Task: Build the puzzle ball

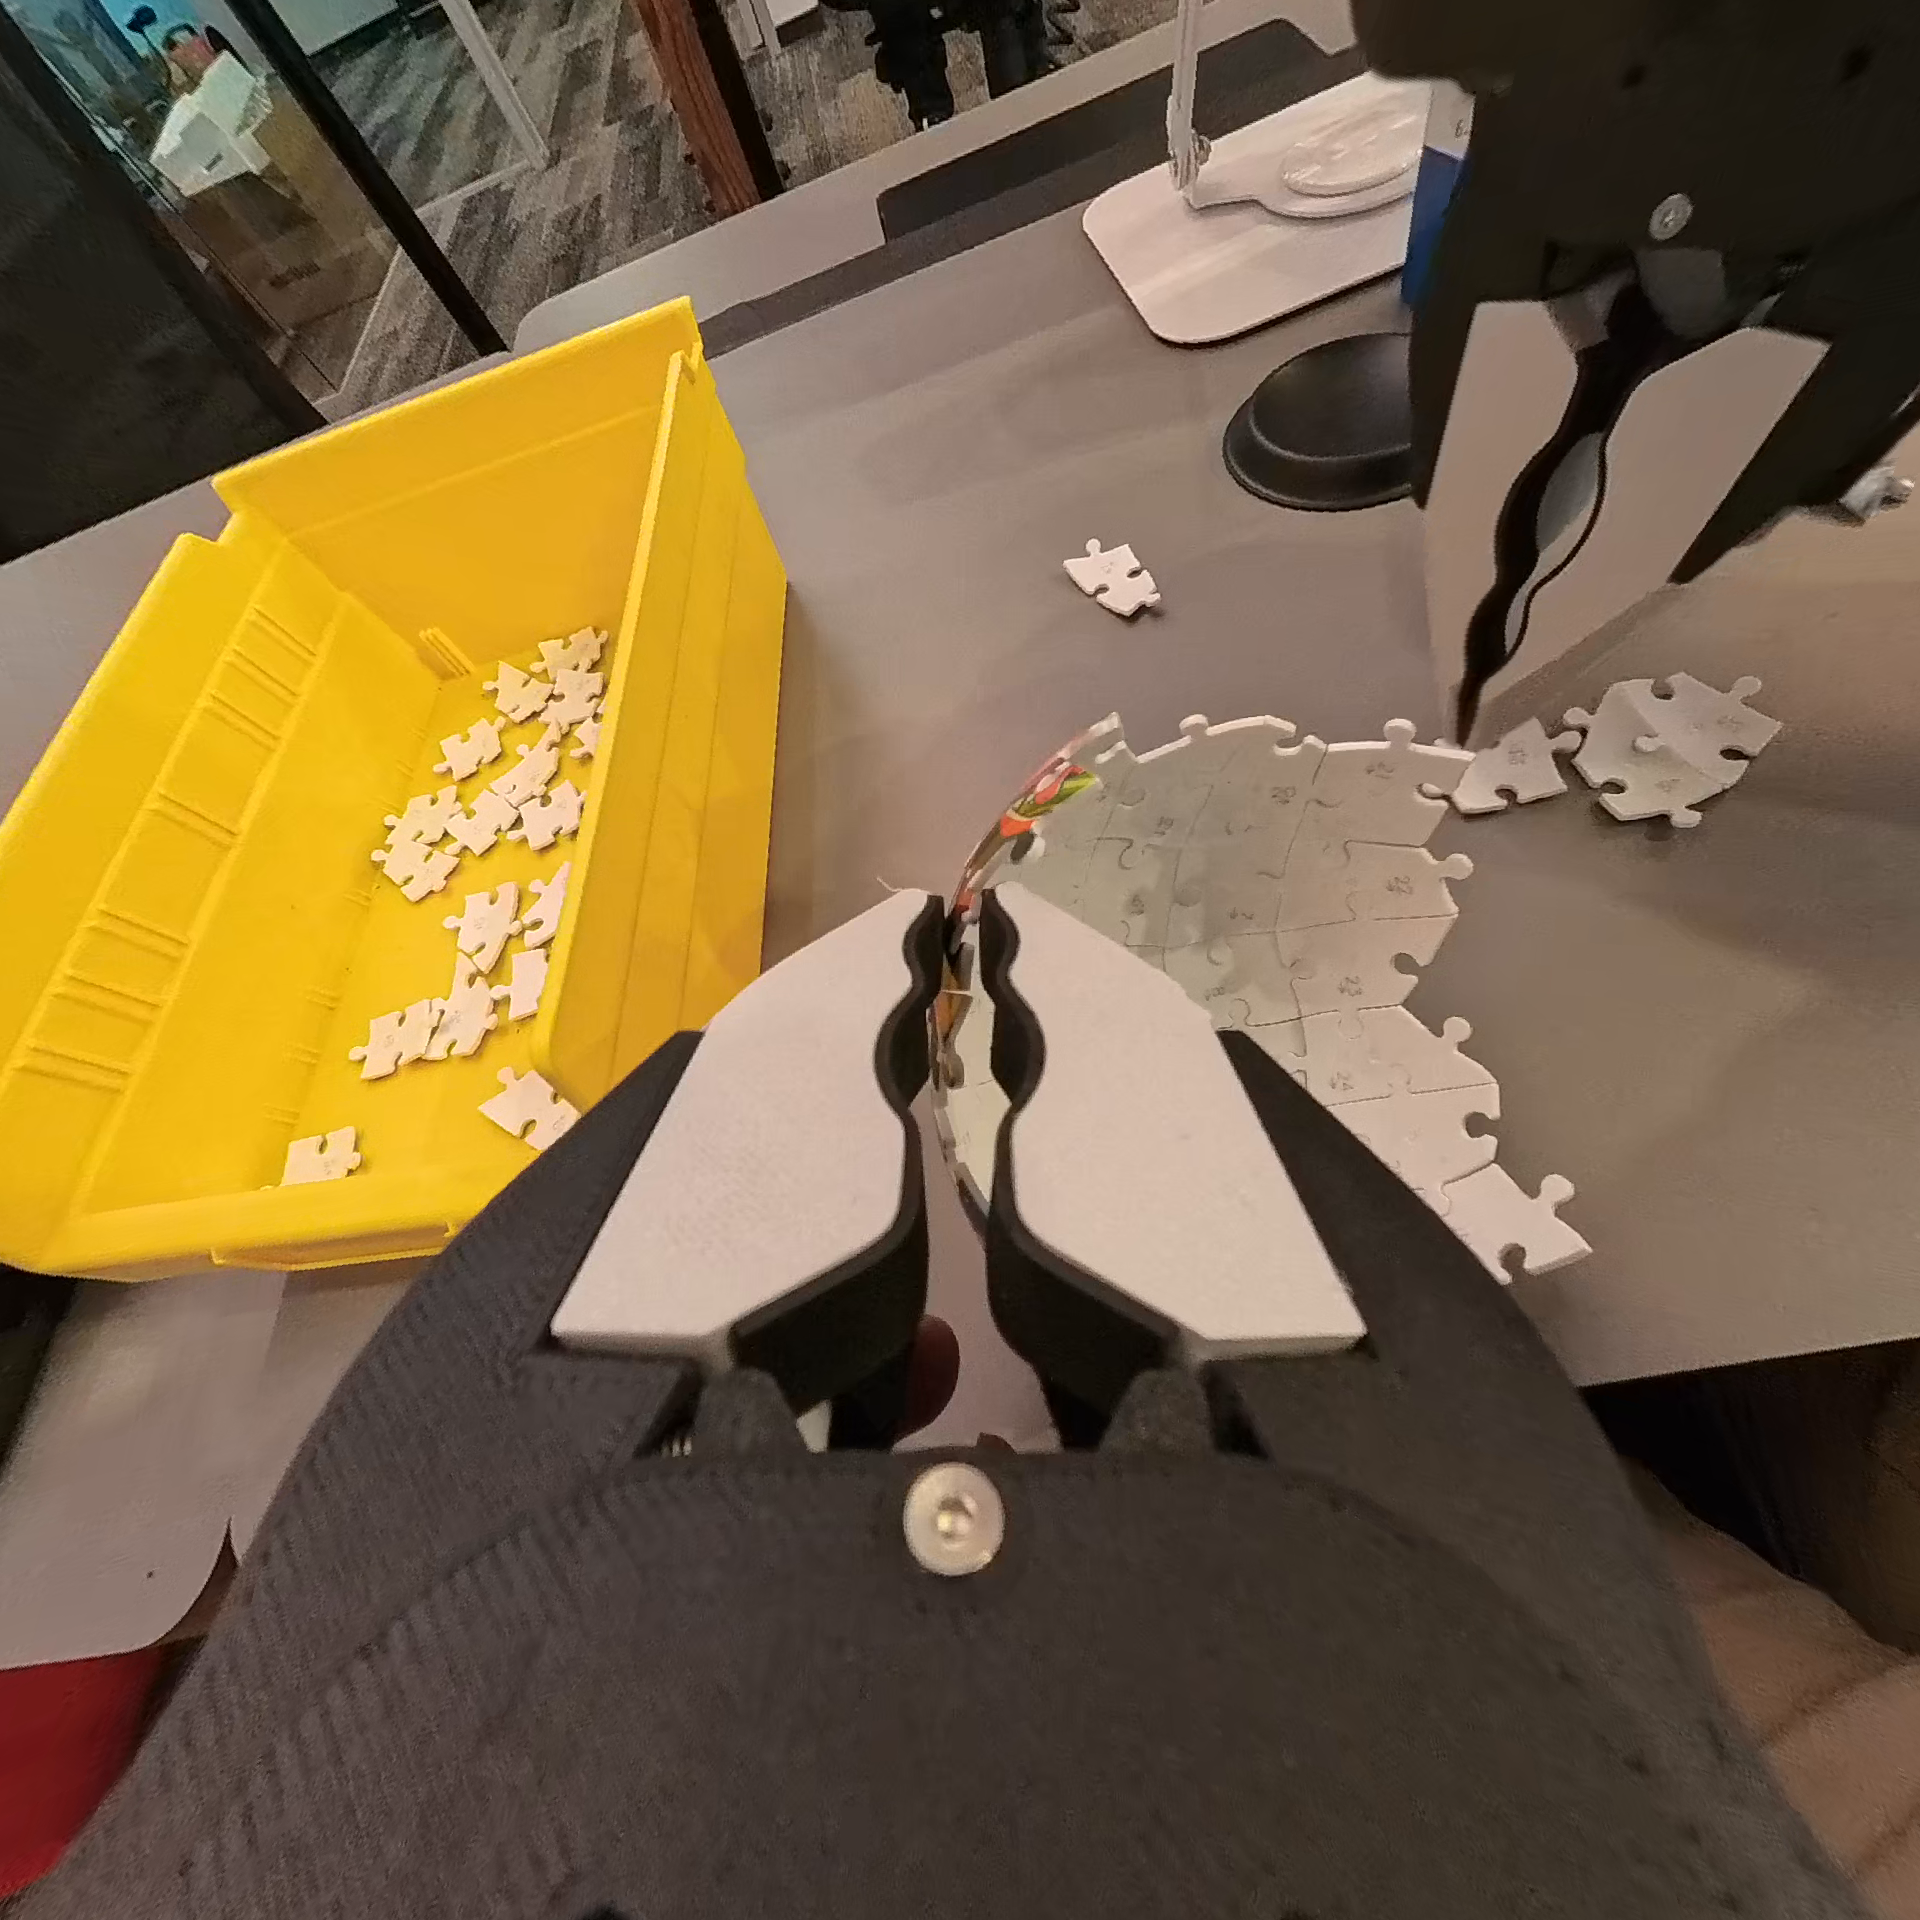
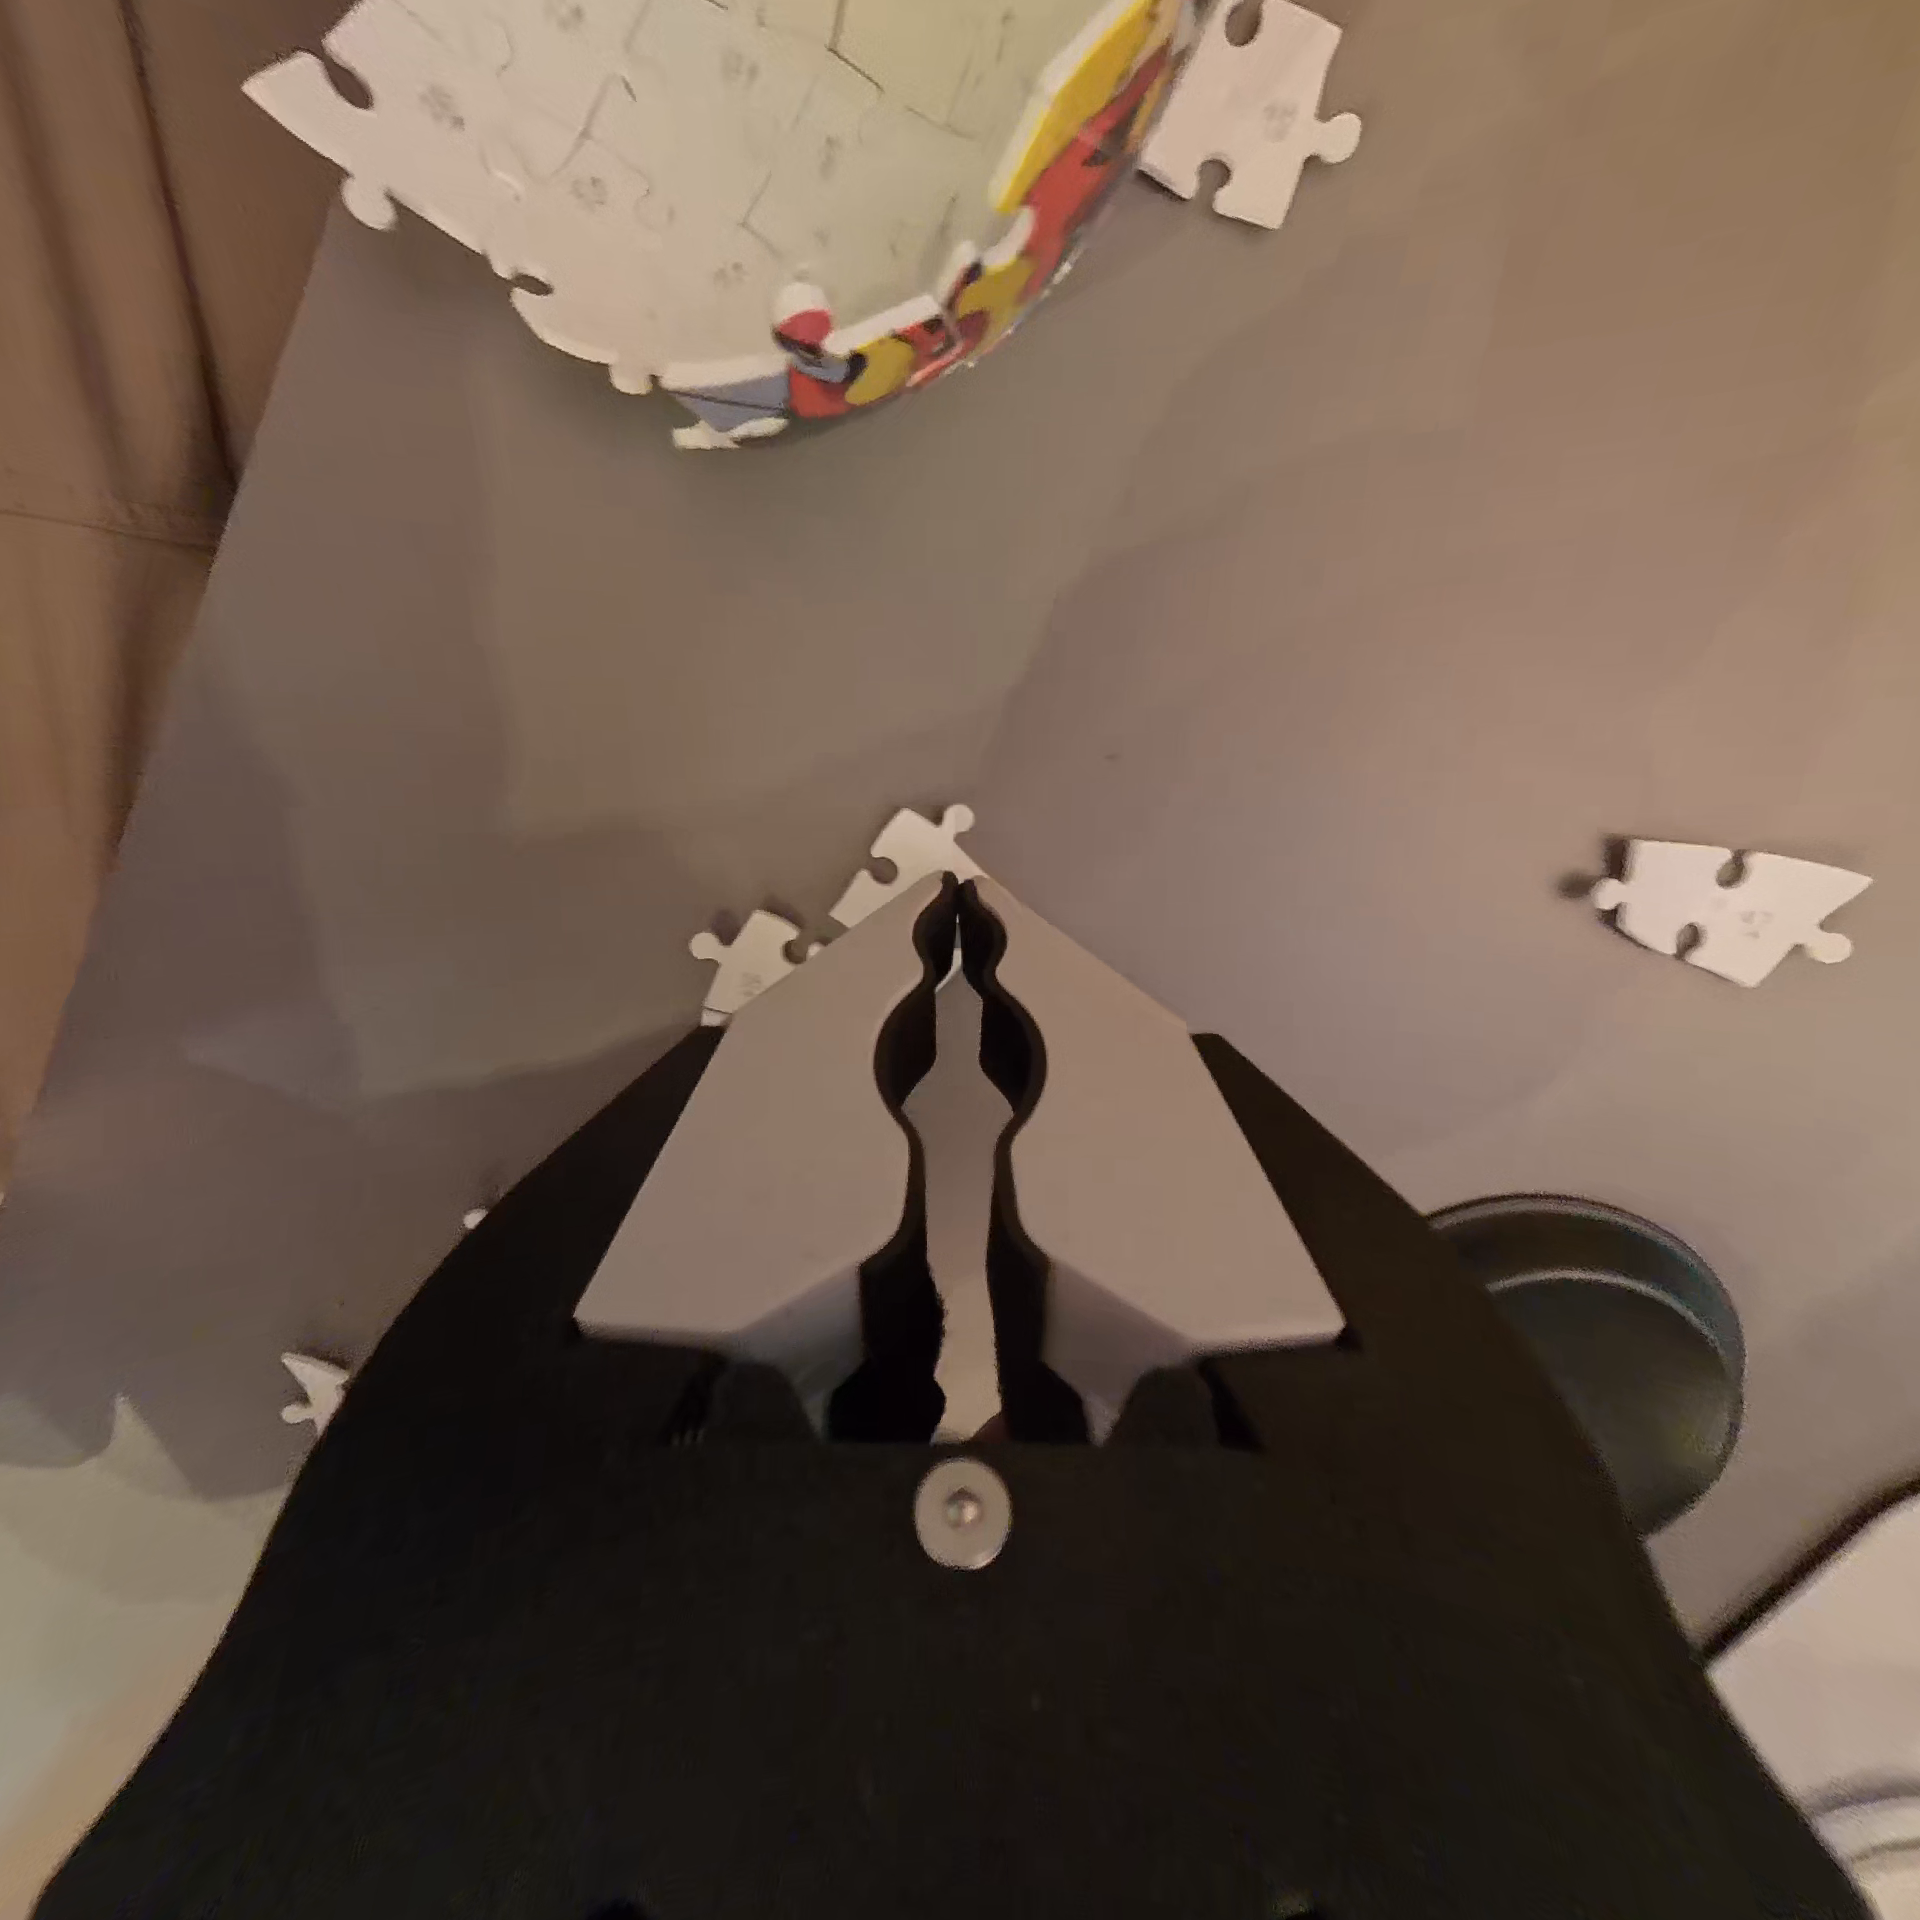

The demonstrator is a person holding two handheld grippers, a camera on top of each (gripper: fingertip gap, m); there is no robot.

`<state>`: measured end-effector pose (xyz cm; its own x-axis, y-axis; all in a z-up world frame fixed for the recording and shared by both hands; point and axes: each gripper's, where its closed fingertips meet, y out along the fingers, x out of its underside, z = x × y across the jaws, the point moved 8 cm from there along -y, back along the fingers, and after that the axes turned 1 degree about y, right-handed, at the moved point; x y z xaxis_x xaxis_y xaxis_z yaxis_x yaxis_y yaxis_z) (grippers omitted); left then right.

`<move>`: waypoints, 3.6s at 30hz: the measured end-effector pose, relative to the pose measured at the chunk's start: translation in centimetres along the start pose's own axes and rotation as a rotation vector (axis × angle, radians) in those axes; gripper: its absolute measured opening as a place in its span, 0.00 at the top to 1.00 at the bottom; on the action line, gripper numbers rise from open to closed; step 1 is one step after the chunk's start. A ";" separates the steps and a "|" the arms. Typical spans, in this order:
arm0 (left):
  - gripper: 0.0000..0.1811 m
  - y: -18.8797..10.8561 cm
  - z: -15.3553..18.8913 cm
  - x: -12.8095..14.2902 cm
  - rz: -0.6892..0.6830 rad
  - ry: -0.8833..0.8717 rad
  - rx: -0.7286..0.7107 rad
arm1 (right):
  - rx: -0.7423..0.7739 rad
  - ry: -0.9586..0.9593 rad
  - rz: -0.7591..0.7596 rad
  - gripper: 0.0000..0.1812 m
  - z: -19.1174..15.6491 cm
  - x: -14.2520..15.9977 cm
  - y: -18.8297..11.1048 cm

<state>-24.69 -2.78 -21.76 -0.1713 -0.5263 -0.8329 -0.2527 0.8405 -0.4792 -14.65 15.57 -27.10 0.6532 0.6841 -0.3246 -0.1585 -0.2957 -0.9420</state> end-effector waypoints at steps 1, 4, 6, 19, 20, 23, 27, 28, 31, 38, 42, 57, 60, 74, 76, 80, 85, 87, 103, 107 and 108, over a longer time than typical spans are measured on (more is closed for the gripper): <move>0.97 0.0 0.0 0.0 0.000 0.000 0.000 | 0.007 0.004 -0.014 1.00 0.1 0.1 0.1; 0.97 0.0 0.0 0.0 0.000 0.000 0.000 | 0.002 0.007 -0.035 1.00 0.2 0.2 0.3; 0.97 0.0 0.0 0.0 0.000 -0.001 0.001 | 0.001 0.012 -0.041 1.00 0.1 0.2 0.3; 0.97 0.0 0.1 0.0 0.001 0.002 0.000 | 0.005 -0.023 -0.030 1.00 -1.3 0.0 0.5; 0.97 0.0 0.1 0.0 0.001 0.001 0.000 | 0.009 -0.026 -0.031 1.00 -1.3 0.0 0.5; 0.97 0.0 0.1 0.0 0.001 0.003 0.000 | 0.019 -0.039 -0.026 1.00 -1.4 0.0 0.5; 0.97 0.0 0.1 0.0 0.000 0.002 0.000 | 0.025 -0.042 0.001 1.00 -1.5 -0.3 0.0; 0.97 0.0 0.1 0.0 0.000 0.003 0.000 | 0.026 -0.041 0.000 1.00 -1.5 -0.2 0.0; 0.97 0.0 0.1 0.0 0.001 0.003 0.001 | 0.021 -0.031 -0.011 1.00 -1.5 0.1 0.1; 0.97 0.0 0.1 0.0 0.001 0.002 0.002 | -0.001 -0.021 -0.018 1.00 -1.9 0.3 0.5; 0.97 0.0 0.1 0.0 0.000 0.003 0.002 | -0.003 -0.025 -0.016 1.00 -2.0 0.3 0.5; 0.97 0.0 0.2 0.0 0.001 0.004 0.003 | 0.022 -0.013 -0.007 1.00 -1.8 0.5 0.4; 0.97 0.0 0.2 0.0 0.001 0.005 0.003 | 0.007 -0.013 -0.004 1.00 -1.9 0.5 0.4; 0.97 0.0 0.2 0.0 0.001 0.005 0.004 | -0.011 -0.039 -0.021 1.00 -2.3 0.7 0.3; 0.97 0.0 0.2 0.0 0.000 0.004 0.004 | -0.008 -0.032 -0.008 1.00 -2.3 0.6 0.1; 0.97 0.0 0.2 -0.1 0.001 0.005 0.005 | 0.023 -0.012 0.011 1.00 -1.9 0.4 -0.1; 0.97 -0.1 0.2 -0.1 0.000 0.006 0.005 | 0.048 -0.003 0.002 1.00 -1.5 0.2 0.4; 0.97 -0.1 0.2 -0.1 0.000 0.006 0.004 | 0.048 -0.010 -0.003 1.00 -1.5 0.0 0.5; 0.97 -0.1 0.2 -0.1 0.001 0.007 0.003 | 0.013 -0.138 -0.033 1.00 -1.8 -0.6 0.7; 0.97 -0.1 0.2 0.0 0.000 0.007 0.003 | 0.001 -0.175 -0.047 1.00 -1.9 -0.7 0.8; 0.97 -0.1 0.2 0.0 0.000 0.007 0.004 | -0.005 -0.180 -0.049 1.00 -1.9 -0.8 0.8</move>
<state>-24.47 -2.80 -21.74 -0.1784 -0.5269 -0.8310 -0.2492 0.8412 -0.4799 -13.87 13.57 -27.43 0.5166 0.8060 -0.2890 -0.1258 -0.2624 -0.9567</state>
